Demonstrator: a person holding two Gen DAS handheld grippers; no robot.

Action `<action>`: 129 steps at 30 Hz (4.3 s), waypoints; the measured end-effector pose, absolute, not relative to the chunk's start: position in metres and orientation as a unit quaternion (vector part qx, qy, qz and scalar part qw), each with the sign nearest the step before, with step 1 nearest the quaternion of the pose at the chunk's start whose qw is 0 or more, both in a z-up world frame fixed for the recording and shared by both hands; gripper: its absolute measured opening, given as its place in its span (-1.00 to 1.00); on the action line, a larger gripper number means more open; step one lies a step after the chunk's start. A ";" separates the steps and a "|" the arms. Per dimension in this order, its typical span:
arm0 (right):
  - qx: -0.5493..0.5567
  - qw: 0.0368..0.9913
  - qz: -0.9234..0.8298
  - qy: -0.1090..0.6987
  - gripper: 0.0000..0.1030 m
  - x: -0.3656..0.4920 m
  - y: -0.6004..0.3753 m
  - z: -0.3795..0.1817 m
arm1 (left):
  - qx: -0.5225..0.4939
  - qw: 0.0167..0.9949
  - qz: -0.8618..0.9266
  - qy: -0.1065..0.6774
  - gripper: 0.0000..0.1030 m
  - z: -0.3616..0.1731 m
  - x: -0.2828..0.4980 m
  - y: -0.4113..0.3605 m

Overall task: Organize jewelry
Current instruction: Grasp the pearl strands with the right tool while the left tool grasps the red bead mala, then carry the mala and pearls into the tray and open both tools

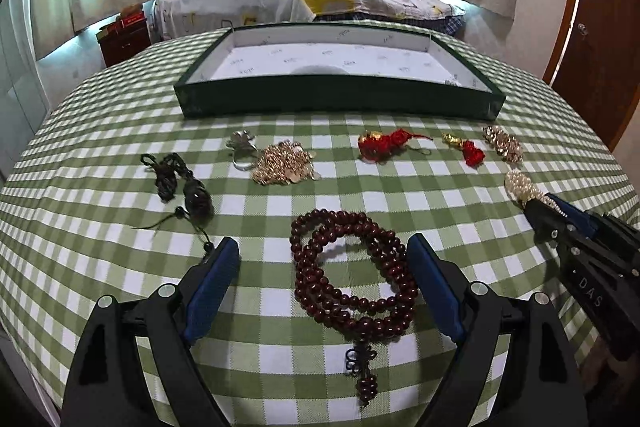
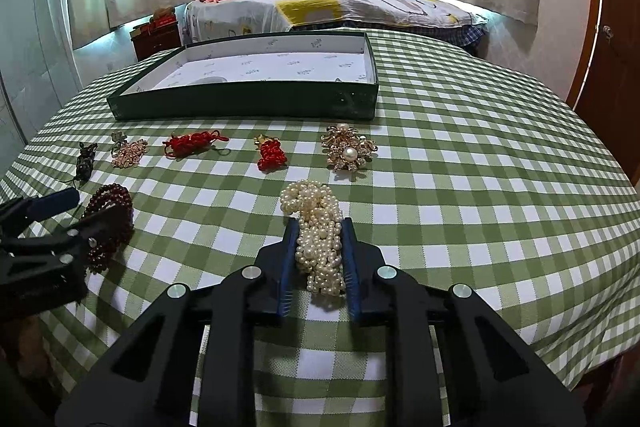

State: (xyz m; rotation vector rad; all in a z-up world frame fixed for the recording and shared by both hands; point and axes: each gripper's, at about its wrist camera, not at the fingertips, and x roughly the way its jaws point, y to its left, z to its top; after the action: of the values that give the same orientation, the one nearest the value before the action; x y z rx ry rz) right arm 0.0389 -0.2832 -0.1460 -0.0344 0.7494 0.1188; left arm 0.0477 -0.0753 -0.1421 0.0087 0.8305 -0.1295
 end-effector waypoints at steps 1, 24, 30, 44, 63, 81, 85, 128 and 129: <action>-0.017 0.929 0.058 0.366 -0.59 0.039 -0.283 -0.146 | 0.004 0.913 -0.063 0.403 0.62 -0.142 0.048 -0.075; -0.016 0.929 0.060 0.365 -0.59 0.039 -0.281 -0.145 | 0.004 0.914 -0.077 0.399 -0.28 -0.137 0.044 -0.071; -0.016 0.929 0.061 0.365 -0.59 0.039 -0.282 -0.145 | -0.008 0.912 -0.098 0.399 -0.66 -0.136 0.044 -0.069; -0.005 0.936 0.060 0.347 -0.60 0.038 -0.279 -0.135 | -0.008 0.922 -0.111 0.370 -0.78 -0.122 0.040 -0.070; 0.018 0.944 0.071 0.322 -0.60 0.048 -0.276 -0.108 | -0.014 0.940 -0.111 0.323 -0.78 -0.091 0.050 -0.066; 0.021 0.956 0.103 0.275 -0.60 0.114 -0.252 -0.062 | -0.049 0.950 -0.086 0.297 -0.78 -0.058 0.123 -0.036; 0.015 0.958 0.107 0.266 -0.60 0.142 -0.245 -0.054 | -0.056 0.953 -0.078 0.289 -0.78 -0.052 0.150 -0.029; 0.054 0.914 0.092 0.392 -0.23 0.230 -0.243 -0.117 | -0.047 0.908 -0.065 0.412 0.16 -0.117 0.240 -0.028; 0.054 0.915 0.092 0.389 -0.23 0.227 -0.243 -0.114 | -0.045 0.911 -0.067 0.405 0.19 -0.113 0.237 -0.028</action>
State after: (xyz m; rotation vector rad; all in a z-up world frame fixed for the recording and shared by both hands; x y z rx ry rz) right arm 0.2271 -0.2429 -0.1140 0.1109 0.8002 0.1884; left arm 0.2370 -0.0284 -0.1129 -0.0934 0.8355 -0.1378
